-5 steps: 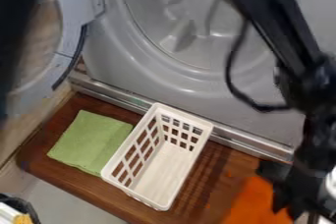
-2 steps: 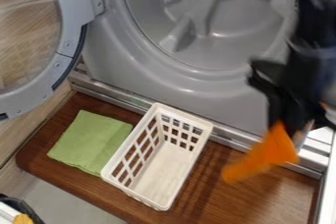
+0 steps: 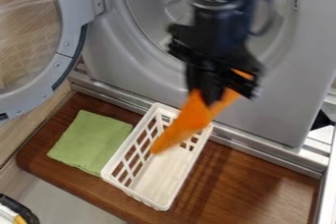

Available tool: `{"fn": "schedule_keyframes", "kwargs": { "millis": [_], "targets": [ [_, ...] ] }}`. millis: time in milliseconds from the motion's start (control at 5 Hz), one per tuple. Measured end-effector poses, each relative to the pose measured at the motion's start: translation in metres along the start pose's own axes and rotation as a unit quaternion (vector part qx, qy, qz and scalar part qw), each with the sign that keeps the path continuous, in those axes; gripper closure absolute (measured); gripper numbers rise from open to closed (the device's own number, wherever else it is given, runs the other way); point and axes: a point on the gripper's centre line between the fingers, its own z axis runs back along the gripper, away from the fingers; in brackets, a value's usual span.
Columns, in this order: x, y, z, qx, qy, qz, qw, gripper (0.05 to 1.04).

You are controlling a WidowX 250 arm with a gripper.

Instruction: Move something orange cloth in the basket

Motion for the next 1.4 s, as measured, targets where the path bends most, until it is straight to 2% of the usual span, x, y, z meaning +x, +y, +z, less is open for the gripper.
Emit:
{"fn": "schedule_keyframes", "kwargs": {
  "millis": [200,400,600,800,1000,1400],
  "targets": [
    [-0.016,0.021,-0.010,0.002,0.003,0.021,0.9998,0.993],
    [-0.023,0.023,-0.023,0.004,0.005,0.027,0.9996,0.993],
    [-0.025,0.028,-0.038,0.010,0.017,0.033,0.9992,0.993],
    [-0.027,0.039,-0.044,0.016,0.019,0.051,0.9984,0.965],
    [-0.028,0.043,-0.048,0.018,0.022,0.061,0.9977,0.771],
    [-0.020,0.045,-0.051,0.022,0.025,0.065,0.9973,0.163]
  ]
}}
